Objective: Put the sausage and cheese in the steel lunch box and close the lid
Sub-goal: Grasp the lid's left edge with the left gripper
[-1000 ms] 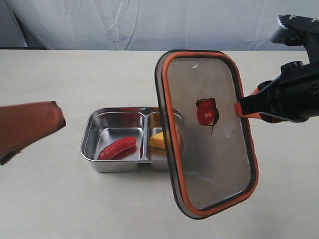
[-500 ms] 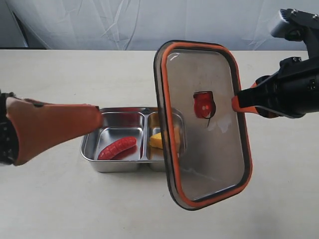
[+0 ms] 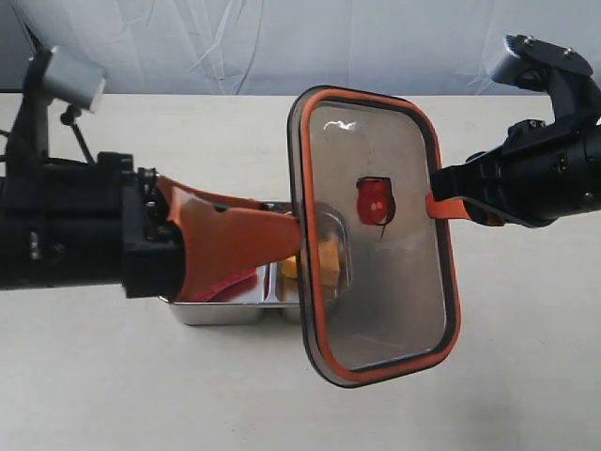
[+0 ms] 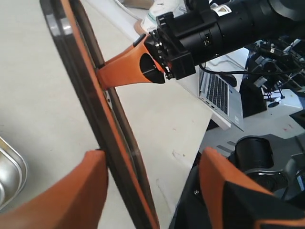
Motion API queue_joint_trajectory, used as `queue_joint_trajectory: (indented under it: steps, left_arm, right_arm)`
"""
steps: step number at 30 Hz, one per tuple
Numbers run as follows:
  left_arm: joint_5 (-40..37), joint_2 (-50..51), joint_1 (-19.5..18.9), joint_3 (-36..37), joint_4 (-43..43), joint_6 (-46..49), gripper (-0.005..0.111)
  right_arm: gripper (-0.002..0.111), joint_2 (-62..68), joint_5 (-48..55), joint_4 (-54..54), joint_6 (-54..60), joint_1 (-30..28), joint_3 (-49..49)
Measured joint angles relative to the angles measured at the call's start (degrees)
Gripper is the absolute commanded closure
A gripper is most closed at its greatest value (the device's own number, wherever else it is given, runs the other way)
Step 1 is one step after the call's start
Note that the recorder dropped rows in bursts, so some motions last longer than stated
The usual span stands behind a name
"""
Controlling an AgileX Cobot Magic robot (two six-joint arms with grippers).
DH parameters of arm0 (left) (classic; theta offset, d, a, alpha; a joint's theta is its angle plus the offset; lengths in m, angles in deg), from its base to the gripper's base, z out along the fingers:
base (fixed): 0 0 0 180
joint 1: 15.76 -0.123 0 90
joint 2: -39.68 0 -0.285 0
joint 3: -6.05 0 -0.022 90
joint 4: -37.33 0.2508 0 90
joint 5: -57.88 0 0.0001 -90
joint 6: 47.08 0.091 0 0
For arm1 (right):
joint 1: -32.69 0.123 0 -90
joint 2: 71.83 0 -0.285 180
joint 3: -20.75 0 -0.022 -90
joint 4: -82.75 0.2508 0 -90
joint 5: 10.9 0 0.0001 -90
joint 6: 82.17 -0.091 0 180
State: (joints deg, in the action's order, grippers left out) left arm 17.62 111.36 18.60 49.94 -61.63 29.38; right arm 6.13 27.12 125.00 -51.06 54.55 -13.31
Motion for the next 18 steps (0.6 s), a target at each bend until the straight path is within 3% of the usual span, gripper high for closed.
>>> queue_joint_trajectory:
  steps: [5,18]
  left_arm:
    - [3.5,4.2,3.5,-2.9,0.0,1.0,0.051]
    - [8.5,9.9,7.7,-8.0,-0.1,2.6,0.051]
  right_arm:
    - [0.109,0.0,0.3,0.1,0.0,0.0,0.0]
    - [0.109,0.4,-2.4,-2.5,0.0,-0.8,0.0]
